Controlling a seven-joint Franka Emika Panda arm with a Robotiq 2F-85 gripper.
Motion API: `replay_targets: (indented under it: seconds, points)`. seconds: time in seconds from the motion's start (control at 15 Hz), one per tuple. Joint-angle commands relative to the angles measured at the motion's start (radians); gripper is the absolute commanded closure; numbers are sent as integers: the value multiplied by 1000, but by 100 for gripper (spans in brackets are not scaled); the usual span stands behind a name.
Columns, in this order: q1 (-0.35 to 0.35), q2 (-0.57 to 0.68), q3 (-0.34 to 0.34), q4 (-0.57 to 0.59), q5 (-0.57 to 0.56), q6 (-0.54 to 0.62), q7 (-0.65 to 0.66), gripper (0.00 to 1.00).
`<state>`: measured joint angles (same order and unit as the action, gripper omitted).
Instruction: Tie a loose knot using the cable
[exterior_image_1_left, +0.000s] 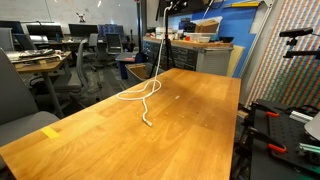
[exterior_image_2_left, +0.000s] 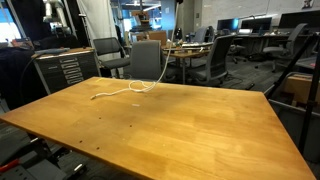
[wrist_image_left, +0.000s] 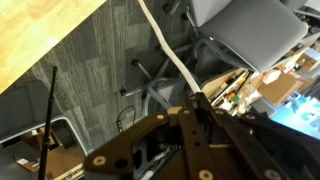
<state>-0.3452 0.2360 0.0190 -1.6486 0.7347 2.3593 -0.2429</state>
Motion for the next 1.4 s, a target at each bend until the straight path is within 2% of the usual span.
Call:
replay_targets:
  seconds: [0.0,0.13,0.4,0.6,0.8,1.0,1.07,1.13,1.33]
  points:
    - [39,39,-49,24,118,130,42,97]
    - [71,95,-70,22,82,243,87,97]
    - [158,269,-140,17,-188,324,312,97]
    - [207,376,-204,53,-400,261,509,97]
    - [250,436,-269,92,-542,183,640,97]
    - [284,446,-336,128,-713,36,665,97]
    - [288,438,-342,133,-761,-13,649,90]
    - [287,425,-340,131,-799,-62,624,97]
    - [258,391,-286,120,-850,-175,501,97]
